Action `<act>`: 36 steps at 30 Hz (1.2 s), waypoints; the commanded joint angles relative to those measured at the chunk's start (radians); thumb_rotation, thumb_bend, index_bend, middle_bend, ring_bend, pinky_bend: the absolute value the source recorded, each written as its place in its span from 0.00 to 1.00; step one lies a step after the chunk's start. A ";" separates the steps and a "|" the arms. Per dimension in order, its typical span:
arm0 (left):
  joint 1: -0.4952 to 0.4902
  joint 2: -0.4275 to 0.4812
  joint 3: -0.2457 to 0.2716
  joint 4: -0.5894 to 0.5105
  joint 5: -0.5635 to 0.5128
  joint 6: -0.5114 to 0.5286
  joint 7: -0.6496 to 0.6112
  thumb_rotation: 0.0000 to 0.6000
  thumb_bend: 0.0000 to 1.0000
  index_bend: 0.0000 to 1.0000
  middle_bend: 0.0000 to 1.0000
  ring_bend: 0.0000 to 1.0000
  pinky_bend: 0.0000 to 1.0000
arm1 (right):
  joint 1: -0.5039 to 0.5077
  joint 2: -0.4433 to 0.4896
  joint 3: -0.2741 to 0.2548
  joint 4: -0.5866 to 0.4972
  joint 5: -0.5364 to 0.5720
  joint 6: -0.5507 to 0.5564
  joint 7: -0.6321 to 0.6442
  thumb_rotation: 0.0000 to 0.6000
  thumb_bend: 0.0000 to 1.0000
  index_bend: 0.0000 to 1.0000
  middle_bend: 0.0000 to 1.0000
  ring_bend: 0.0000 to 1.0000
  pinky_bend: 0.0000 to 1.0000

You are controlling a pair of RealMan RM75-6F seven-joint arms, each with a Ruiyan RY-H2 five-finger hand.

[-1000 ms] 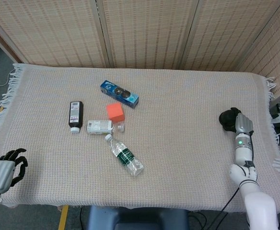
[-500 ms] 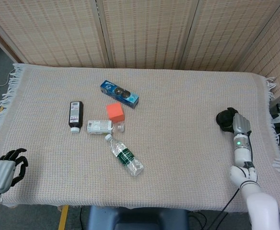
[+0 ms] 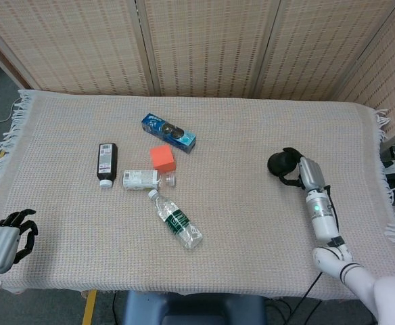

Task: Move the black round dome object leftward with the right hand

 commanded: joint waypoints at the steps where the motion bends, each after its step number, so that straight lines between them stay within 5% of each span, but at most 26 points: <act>1: 0.001 0.003 -0.002 -0.003 -0.003 0.002 -0.001 1.00 0.60 0.57 0.26 0.27 0.47 | -0.066 0.137 -0.057 -0.262 -0.043 0.112 -0.159 1.00 0.95 1.00 0.90 0.76 0.94; 6: 0.000 0.005 -0.003 -0.006 -0.005 -0.003 0.001 1.00 0.60 0.49 0.26 0.27 0.47 | -0.032 0.219 -0.104 -0.354 0.106 -0.090 -0.485 1.00 0.94 1.00 0.90 0.76 0.94; 10: -0.002 0.007 -0.001 -0.010 -0.007 -0.010 0.010 1.00 0.60 0.48 0.26 0.27 0.47 | 0.003 0.254 -0.123 -0.432 0.342 -0.122 -0.839 1.00 0.93 1.00 0.90 0.76 0.94; 15: -0.002 0.009 -0.002 -0.012 -0.009 -0.010 0.013 1.00 0.60 0.48 0.26 0.27 0.47 | 0.021 0.258 -0.119 -0.497 0.460 -0.081 -0.958 1.00 0.90 1.00 0.90 0.76 0.94; 16: -0.001 0.009 -0.002 -0.013 -0.010 -0.010 0.013 1.00 0.61 0.48 0.26 0.27 0.47 | 0.021 0.255 -0.108 -0.518 0.467 -0.064 -0.951 1.00 0.90 1.00 0.90 0.76 0.94; 17: 0.000 0.011 -0.004 -0.014 -0.015 -0.011 0.013 1.00 0.60 0.49 0.26 0.27 0.47 | -0.008 0.239 -0.035 -0.586 0.388 -0.026 -0.758 1.00 0.89 1.00 0.90 0.76 0.94; 18: 0.000 0.011 -0.004 -0.015 -0.016 -0.011 0.014 1.00 0.60 0.49 0.26 0.27 0.47 | -0.034 0.232 -0.019 -0.590 0.288 -0.002 -0.624 1.00 0.89 1.00 0.90 0.76 0.94; 20: 0.000 0.012 -0.004 -0.018 -0.016 -0.012 0.015 1.00 0.60 0.48 0.26 0.27 0.47 | -0.069 0.205 -0.014 -0.540 0.102 0.062 -0.365 1.00 0.89 1.00 0.90 0.76 0.94; 23: 0.000 0.013 -0.002 -0.020 -0.013 -0.012 0.016 1.00 0.60 0.48 0.26 0.27 0.47 | -0.079 0.158 -0.030 -0.425 -0.063 0.167 -0.137 1.00 0.89 1.00 0.90 0.76 0.94; 31: -0.001 0.012 -0.003 -0.021 -0.015 -0.015 0.019 1.00 0.60 0.48 0.26 0.27 0.47 | -0.074 0.084 -0.042 -0.258 -0.169 0.319 0.071 1.00 0.89 1.00 0.90 0.76 0.94; 36: -0.002 0.012 -0.002 -0.021 -0.017 -0.019 0.020 1.00 0.60 0.48 0.26 0.27 0.47 | -0.056 0.140 -0.077 -0.280 -0.131 0.192 -0.018 1.00 0.89 1.00 0.90 0.76 0.94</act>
